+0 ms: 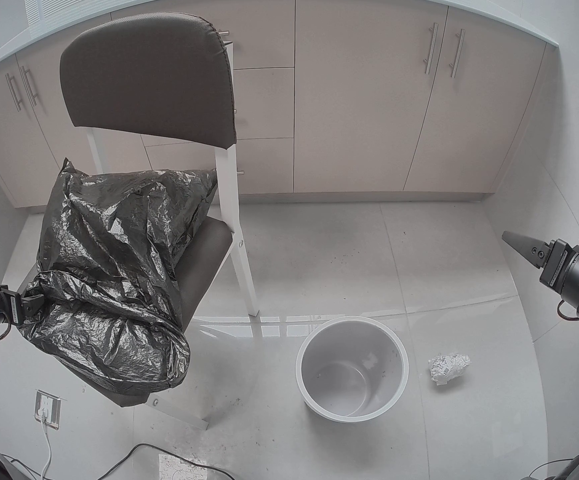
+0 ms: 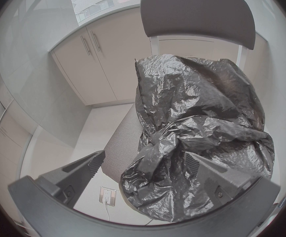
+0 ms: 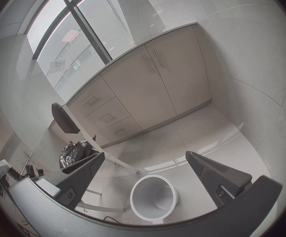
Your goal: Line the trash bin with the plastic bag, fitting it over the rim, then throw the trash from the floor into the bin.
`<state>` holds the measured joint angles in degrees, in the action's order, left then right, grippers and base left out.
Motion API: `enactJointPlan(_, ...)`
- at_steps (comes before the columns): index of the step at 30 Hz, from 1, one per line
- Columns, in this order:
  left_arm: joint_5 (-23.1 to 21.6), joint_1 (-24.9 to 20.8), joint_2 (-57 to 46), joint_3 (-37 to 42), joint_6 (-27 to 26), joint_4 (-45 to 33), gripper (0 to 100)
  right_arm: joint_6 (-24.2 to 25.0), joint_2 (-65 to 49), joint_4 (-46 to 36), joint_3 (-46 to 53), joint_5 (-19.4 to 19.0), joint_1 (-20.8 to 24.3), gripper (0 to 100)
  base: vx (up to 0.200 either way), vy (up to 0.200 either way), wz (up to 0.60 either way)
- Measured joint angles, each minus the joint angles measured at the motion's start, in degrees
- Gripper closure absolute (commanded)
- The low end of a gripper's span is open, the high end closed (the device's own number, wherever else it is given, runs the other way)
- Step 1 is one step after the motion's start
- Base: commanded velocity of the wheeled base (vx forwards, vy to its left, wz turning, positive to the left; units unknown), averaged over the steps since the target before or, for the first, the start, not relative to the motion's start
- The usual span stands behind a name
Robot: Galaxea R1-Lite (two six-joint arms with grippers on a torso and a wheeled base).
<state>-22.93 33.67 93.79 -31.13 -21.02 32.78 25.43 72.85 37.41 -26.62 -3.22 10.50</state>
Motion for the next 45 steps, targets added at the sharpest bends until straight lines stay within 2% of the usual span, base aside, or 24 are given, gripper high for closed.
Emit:
enactJointPlan(11, 0.0, 0.3, 8.9, -2.5, 0.3, 9.8, 0, 0.2, 0.7, 0.1, 0.0, 0.0, 0.0, 0, 0.000, 0.000, 0.00)
enactJointPlan(12, 0.0, 0.3, 9.6, -2.9, 0.4, 9.9, 100, 0.2, 0.8, 0.1, 0.0, 0.0, 0.0, 0, 0.000, 0.000, 0.00)
enactJointPlan(20, -1.0, 0.1, 12.8, -5.0, 0.5, 10.1, 100, 0.2, 1.0, 0.2, -0.1, 0.1, 0.0, 0, 0.000, 0.000, 0.00)
enactJointPlan(25, -5.0, 0.0, 12.9, -4.9, 1.8, 9.9, 100, 0.1, 0.8, 0.2, -0.2, 0.1, 0.0, 0, 0.000, 0.000, 0.00)
enactJointPlan(30, -10.2, -0.6, 9.6, -3.1, 7.6, 9.4, 100, 0.0, 0.6, 0.2, -0.3, 0.1, 0.0, 0, 0.000, 0.000, 0.00)
enactJointPlan(34, -14.3, -2.7, 3.9, -0.3, 14.2, 8.8, 100, 0.0, 0.5, 0.2, -0.4, 0.1, 0.3, 0, 0.000, 0.000, 0.00)
enactJointPlan(39, -16.0, -10.1, -4.9, 2.1, 23.9, 4.6, 100, -0.1, 0.4, 0.2, -0.4, 0.0, 0.8, 0, 0.000, 0.000, 0.00)
enactJointPlan(45, -16.7, -25.8, -15.4, 2.1, 40.3, -3.6, 100, -0.2, 0.4, 0.1, -0.3, 0.0, 2.3, 0, 0.000, 0.000, 0.00)
